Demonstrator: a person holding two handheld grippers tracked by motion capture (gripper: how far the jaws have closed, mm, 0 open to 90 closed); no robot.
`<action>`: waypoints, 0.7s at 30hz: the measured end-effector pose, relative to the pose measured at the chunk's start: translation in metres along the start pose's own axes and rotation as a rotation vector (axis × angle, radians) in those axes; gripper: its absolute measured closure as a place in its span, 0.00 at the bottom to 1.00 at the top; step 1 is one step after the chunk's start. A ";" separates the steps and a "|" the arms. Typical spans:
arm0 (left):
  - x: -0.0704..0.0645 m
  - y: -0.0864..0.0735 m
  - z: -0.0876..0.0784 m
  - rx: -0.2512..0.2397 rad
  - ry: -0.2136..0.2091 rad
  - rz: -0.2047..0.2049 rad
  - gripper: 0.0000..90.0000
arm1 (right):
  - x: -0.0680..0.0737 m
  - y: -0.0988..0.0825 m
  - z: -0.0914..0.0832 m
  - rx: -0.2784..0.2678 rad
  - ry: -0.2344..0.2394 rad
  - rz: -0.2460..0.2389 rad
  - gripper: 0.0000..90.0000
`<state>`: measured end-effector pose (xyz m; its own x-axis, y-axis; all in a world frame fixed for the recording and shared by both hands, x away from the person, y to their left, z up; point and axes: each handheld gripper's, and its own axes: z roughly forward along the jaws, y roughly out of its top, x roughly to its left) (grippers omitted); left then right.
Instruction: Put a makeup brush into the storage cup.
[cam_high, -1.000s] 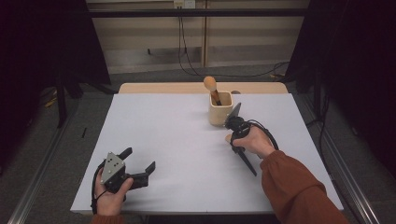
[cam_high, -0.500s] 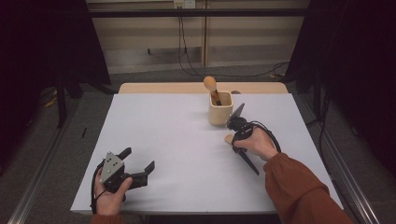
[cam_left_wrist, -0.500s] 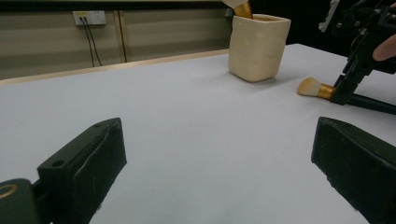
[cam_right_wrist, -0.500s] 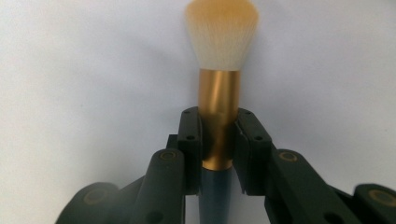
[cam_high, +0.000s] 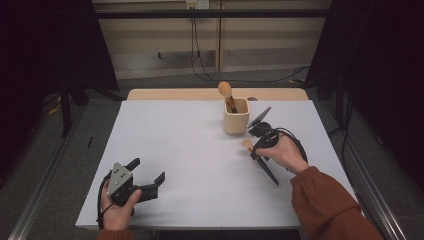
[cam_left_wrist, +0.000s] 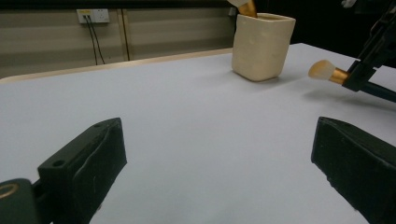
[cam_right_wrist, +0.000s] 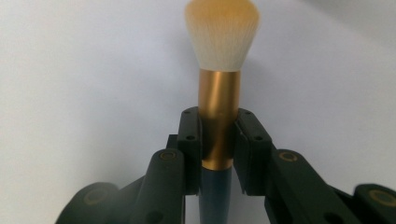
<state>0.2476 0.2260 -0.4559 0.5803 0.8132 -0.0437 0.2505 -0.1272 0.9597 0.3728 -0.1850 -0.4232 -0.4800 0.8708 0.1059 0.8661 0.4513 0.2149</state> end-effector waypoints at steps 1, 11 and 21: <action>0.000 0.000 0.000 -0.001 -0.001 -0.002 0.04 | -0.001 -0.001 -0.003 -0.014 0.009 -0.002 0.83; 0.000 0.000 0.000 -0.007 -0.002 -0.002 0.04 | -0.005 -0.007 -0.022 -0.178 0.096 -0.012 0.83; -0.001 0.000 0.000 -0.007 -0.001 0.000 0.04 | -0.008 -0.018 -0.029 -0.334 0.152 -0.024 0.83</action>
<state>0.2471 0.2254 -0.4555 0.5809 0.8128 -0.0435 0.2449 -0.1236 0.9617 0.3574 -0.2057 -0.3996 -0.5367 0.8106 0.2342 0.7731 0.3612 0.5214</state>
